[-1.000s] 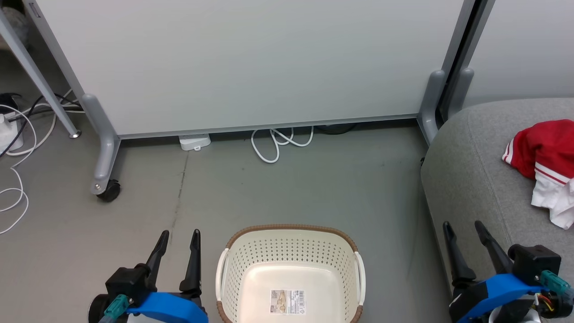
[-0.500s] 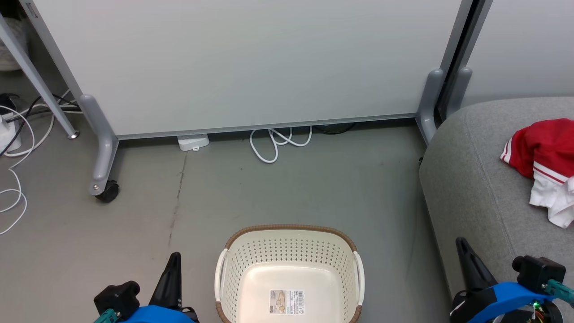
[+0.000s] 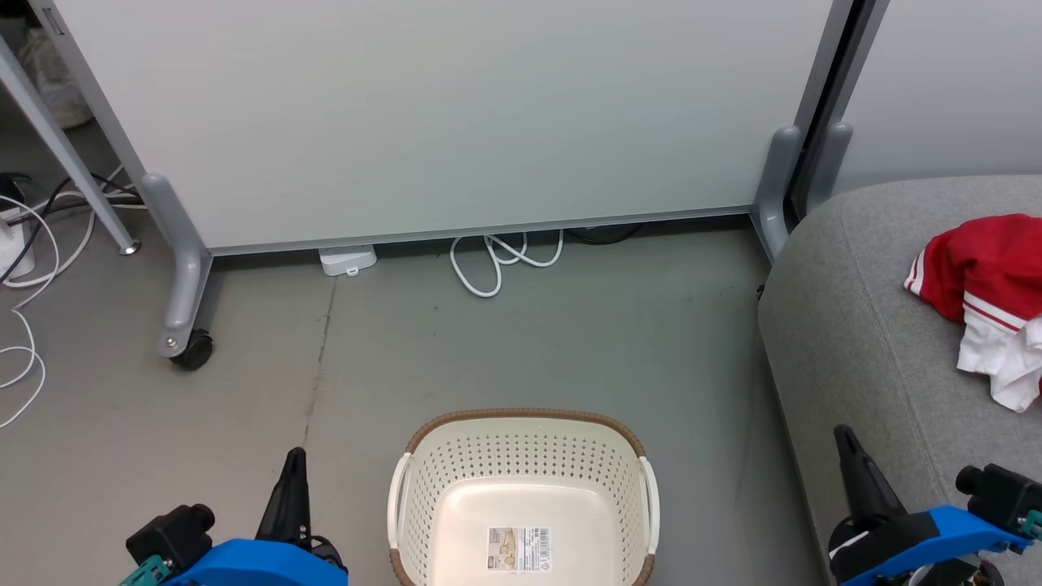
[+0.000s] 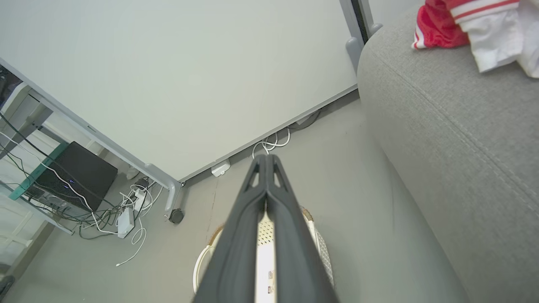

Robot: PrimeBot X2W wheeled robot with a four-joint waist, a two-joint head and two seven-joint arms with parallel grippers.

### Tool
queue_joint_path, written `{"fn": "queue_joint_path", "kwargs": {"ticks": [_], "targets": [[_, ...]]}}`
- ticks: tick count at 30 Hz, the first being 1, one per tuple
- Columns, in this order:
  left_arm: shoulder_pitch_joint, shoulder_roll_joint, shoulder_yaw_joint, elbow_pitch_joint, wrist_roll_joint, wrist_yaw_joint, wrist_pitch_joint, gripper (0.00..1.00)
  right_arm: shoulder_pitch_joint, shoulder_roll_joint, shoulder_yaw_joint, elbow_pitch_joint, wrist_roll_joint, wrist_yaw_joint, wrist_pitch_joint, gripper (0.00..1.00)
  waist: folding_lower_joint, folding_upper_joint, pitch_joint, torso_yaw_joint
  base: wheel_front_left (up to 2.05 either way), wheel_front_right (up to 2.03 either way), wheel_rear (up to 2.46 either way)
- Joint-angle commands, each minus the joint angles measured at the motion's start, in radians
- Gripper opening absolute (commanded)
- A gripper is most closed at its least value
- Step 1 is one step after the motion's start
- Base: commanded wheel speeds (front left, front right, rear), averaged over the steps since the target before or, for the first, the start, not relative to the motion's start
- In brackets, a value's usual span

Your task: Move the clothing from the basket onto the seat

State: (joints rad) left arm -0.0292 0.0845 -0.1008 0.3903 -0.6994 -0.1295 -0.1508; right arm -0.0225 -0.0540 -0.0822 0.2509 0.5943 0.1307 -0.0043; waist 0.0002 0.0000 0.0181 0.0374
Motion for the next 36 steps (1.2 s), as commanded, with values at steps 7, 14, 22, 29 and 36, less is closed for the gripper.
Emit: {"fn": "queue_joint_path", "kwargs": {"ticks": [7, 14, 22, 29, 36], "targets": [[-0.038, -0.003, 0.031, -0.032, -0.11, -0.001, 0.029, 0.0, -0.036, 0.0, -0.006, -0.016, 0.123, 0.0, 0.013, 0.0, -0.0001, 0.0, -0.001, -0.003, 0.0, 0.0, 0.0], [-0.044, -0.005, 0.051, -0.045, -0.197, -0.001, 0.054, 0.0, -0.043, 0.001, -0.009, -0.016, 0.22, 0.0, 0.025, 0.0, -0.0001, 0.0, -0.002, -0.005, 0.0, 0.0, 0.0], [-0.051, -0.008, 0.072, -0.058, -0.29, -0.001, 0.08, 0.0, -0.05, 0.001, -0.012, -0.015, 0.323, 0.0, 0.037, 0.0, -0.0001, 0.0, -0.003, -0.008, 0.0, 0.0, 0.0], [-0.054, -0.011, 0.088, -0.069, -0.365, -0.001, 0.103, 0.0, -0.055, 0.001, -0.015, -0.014, 0.405, 0.0, 0.047, 0.0, -0.0001, 0.0, -0.004, -0.011, 0.0, 0.0, 0.0], [-0.058, -0.013, 0.105, -0.08, -0.435, -0.001, 0.123, 0.0, -0.06, 0.002, -0.017, -0.013, 0.484, 0.0, 0.056, 0.0, -0.0001, 0.0, -0.005, -0.013, 0.0, 0.0, 0.0]]}}
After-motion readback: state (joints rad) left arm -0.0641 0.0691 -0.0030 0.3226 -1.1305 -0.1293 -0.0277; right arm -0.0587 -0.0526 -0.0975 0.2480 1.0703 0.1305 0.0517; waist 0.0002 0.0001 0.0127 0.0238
